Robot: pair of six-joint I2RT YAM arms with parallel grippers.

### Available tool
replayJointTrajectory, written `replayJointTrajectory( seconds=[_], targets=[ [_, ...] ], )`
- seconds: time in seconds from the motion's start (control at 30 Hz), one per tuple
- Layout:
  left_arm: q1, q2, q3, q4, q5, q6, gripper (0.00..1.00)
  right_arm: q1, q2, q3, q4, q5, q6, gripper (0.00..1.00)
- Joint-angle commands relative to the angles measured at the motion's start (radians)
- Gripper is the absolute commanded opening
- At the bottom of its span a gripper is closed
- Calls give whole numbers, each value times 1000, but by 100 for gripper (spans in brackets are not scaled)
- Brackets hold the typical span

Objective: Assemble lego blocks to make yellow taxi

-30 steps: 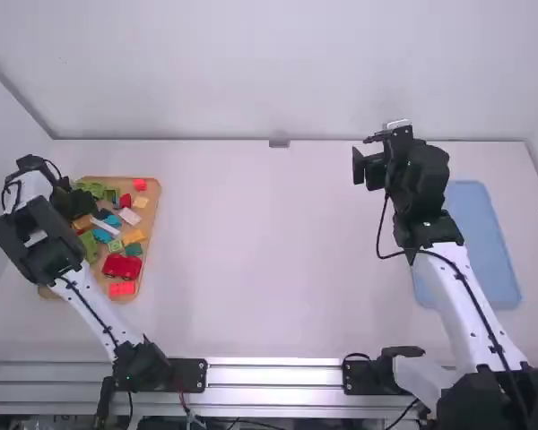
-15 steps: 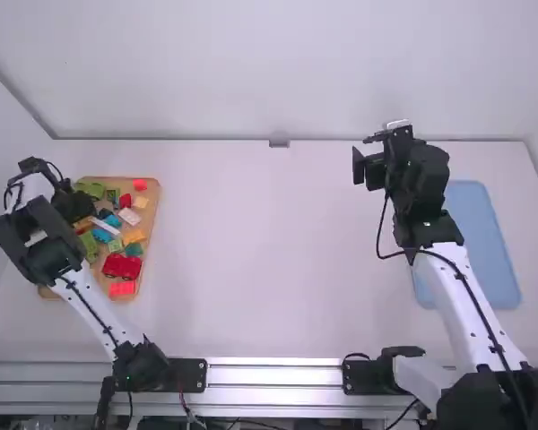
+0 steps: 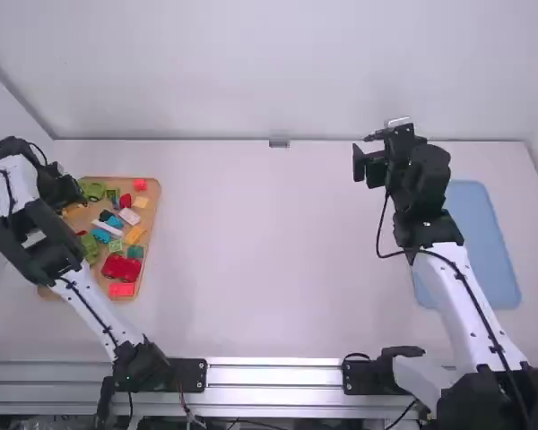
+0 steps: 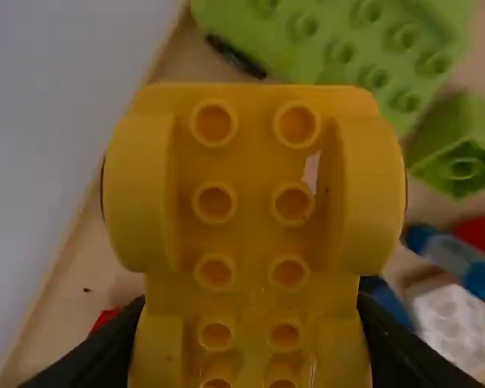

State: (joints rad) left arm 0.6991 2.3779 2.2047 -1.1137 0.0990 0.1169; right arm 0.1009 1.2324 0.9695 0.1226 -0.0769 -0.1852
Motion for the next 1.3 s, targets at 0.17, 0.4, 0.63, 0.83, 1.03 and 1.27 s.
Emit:
replayJointTrajectory(
  seconds=[0.17,0.4,0.63,0.83,1.03,1.27],
  targets=[
    [-109,-168,12,-65,86,37,2,5,4,43,-2,-2,2,98],
    [-394,-332,-227,73,37,139,2,5,4,43,-3,-2,2,99],
    [-724,-534,-570,274,24,357,2,5,4,43,-2,-2,2,99],
    [-977,-548,-739,239,18,648,2,5,4,43,1,-2,2,99],
    [-1144,-539,-922,395,17,825,2,5,4,43,-11,-2,2,99],
    [-1248,-539,-1108,629,17,882,2,5,4,43,-25,-2,2,98]
  ],
)
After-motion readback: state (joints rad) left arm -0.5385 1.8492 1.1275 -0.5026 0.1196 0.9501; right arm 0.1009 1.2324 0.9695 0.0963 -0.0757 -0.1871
